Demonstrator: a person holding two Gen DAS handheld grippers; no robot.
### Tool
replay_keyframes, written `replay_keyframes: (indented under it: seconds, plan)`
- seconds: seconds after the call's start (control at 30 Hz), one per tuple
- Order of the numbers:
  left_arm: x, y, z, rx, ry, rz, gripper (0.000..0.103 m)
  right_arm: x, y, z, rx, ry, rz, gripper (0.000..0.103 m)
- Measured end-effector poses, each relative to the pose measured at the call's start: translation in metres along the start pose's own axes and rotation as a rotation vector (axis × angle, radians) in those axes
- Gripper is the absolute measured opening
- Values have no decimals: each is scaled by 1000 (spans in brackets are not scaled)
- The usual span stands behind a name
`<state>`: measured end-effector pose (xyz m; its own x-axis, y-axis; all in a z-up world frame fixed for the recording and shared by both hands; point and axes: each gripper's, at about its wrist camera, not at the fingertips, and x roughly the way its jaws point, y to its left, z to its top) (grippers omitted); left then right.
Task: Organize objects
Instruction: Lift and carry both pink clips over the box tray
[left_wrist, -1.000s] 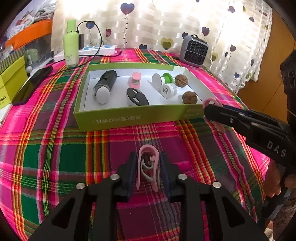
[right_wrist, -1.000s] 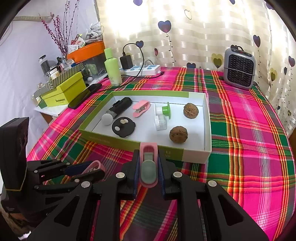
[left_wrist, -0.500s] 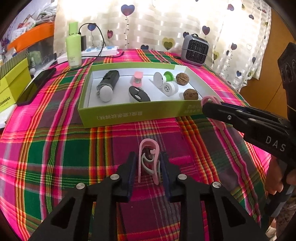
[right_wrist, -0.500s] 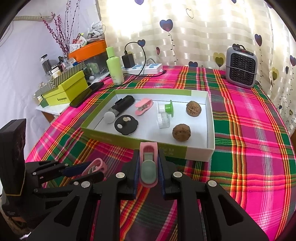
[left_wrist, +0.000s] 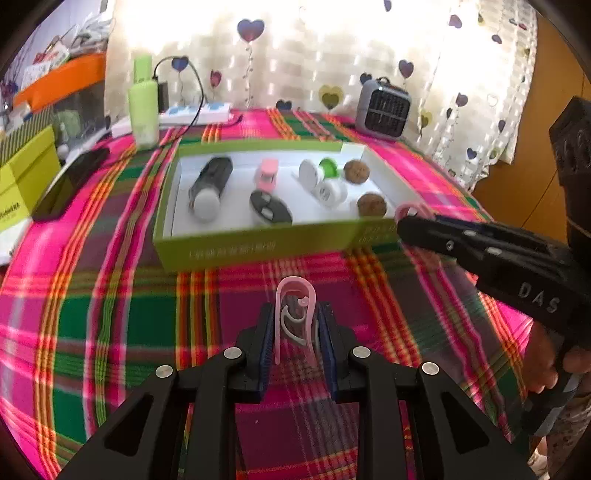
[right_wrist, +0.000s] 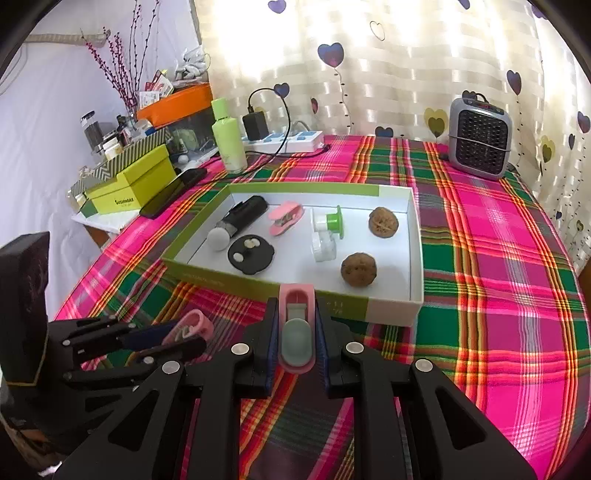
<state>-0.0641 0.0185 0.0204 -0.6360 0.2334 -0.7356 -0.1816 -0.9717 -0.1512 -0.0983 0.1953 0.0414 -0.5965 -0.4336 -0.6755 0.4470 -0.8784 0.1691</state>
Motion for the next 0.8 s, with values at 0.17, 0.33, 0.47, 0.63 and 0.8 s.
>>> replay_keyframes:
  seconds: [0.17,0.33,0.47,0.63,0.8]
  plan:
    - [-4,-3,15,-1,-31,-13,21,-2,-3,5,0,-8,-7,18]
    - [-1,-5,23,-3,-40,-25,21,-2,-6,8,3,-8,-10,18]
    - [4,-5,30,-6,-37,-31,21,0,-9,12,0,-8,-13,18]
    - [12,-6,41,-8,-41,-33,21,2,-14,18,6,-10,-20,18]
    - [21,-5,50,-13,-31,-42,21,9,-21,24,10,-4,-23,18]
